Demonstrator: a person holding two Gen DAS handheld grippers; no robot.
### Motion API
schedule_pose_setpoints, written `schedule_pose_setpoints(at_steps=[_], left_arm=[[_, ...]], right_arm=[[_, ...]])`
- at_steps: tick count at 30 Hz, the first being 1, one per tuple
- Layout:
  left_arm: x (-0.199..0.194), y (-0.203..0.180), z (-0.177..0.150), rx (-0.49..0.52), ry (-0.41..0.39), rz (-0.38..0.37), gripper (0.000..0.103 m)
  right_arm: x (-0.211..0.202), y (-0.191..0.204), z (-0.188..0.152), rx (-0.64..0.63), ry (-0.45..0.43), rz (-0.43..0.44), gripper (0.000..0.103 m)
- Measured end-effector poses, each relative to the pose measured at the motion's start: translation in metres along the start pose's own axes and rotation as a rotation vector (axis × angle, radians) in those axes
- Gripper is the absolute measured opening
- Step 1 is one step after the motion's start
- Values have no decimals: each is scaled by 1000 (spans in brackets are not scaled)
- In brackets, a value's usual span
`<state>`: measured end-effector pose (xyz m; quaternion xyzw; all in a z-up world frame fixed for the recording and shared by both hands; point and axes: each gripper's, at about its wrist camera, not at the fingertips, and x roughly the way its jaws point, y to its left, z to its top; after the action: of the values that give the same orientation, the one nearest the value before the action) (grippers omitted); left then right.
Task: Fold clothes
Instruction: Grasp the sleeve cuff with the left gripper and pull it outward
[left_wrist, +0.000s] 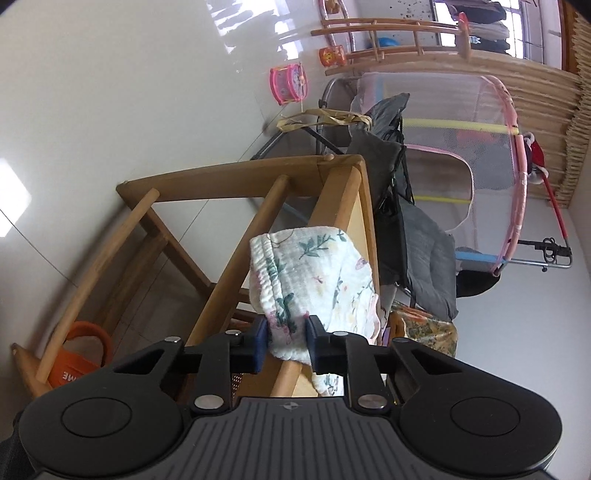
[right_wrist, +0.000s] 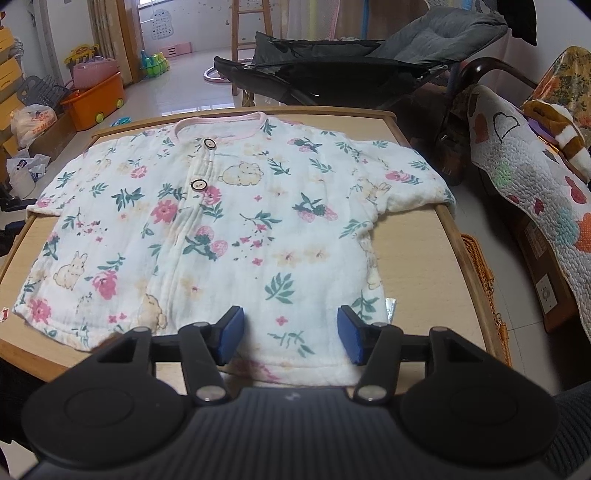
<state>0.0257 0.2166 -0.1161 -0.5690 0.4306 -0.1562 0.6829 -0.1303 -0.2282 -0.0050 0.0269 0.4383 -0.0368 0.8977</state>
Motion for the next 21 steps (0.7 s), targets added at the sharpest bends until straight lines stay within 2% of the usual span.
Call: schedule_pose_setpoints(at_steps=[5, 10, 14, 17, 21], left_arm=[[-12, -9, -2, 45, -23, 27, 14], [-17, -19, 0, 119, -29, 60, 13], [-24, -30, -1, 179, -69, 61, 10], [-29, -44, -2, 247, -99, 71, 10], [-32, -77, -13, 430, -106, 60, 10]], right_arm=[[0, 0, 0, -1, -1, -2, 57], [0, 0, -1, -4, 0, -1, 57], [-2, -1, -2, -4, -3, 3, 57], [-2, -3, -4, -2, -4, 8, 57], [-3, -4, -5, 0, -7, 17, 57]])
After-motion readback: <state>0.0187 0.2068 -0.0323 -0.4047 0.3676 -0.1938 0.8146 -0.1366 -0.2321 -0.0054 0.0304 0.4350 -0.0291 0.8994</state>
